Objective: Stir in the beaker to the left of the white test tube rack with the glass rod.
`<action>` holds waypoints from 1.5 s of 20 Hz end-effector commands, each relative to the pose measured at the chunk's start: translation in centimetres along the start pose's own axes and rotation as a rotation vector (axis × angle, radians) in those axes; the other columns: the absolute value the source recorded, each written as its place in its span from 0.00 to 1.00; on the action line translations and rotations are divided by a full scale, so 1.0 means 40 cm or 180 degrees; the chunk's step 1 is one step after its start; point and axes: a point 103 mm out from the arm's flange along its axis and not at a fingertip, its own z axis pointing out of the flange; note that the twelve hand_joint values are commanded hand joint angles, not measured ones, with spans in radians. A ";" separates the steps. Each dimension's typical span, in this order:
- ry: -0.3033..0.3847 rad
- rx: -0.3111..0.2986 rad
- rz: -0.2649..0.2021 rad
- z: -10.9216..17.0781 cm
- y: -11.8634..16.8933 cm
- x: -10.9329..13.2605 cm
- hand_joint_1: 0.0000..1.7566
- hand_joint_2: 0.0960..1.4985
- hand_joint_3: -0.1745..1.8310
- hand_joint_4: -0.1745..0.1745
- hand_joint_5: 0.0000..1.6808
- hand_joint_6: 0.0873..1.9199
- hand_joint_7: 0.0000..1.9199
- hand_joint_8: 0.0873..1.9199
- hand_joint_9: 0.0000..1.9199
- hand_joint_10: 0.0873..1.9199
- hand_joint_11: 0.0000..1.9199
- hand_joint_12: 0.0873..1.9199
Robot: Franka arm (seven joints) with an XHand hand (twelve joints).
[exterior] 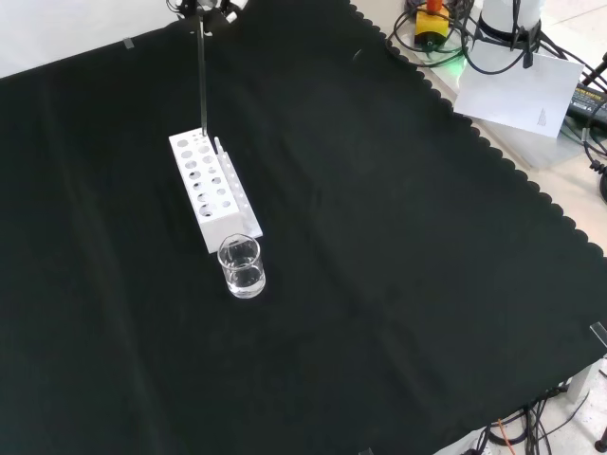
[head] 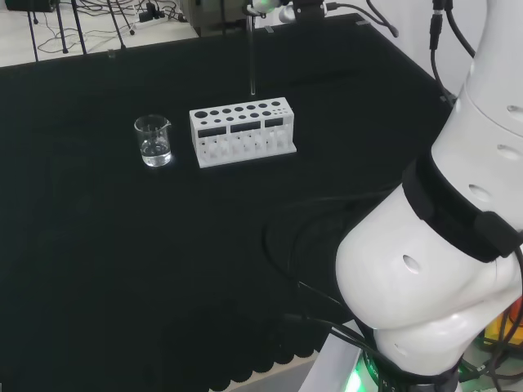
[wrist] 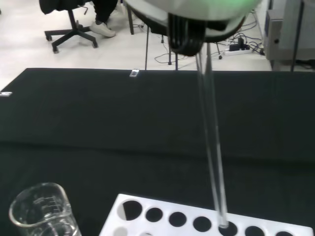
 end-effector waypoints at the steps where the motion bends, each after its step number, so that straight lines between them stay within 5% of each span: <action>1: -0.0011 0.0006 -0.0043 -0.006 0.001 0.021 0.75 0.45 0.37 0.00 0.70 0.24 0.69 0.40 0.94 0.24 0.89 0.25; 8: 0.0009 0.0011 -0.0131 -0.004 0.033 0.066 0.75 0.44 0.37 0.00 0.70 0.24 0.69 0.40 0.95 0.24 0.89 0.25; 30: 0.0138 0.0030 -0.1051 0.064 0.167 0.419 0.75 0.44 0.38 0.00 0.70 0.24 0.69 0.40 0.95 0.24 0.89 0.25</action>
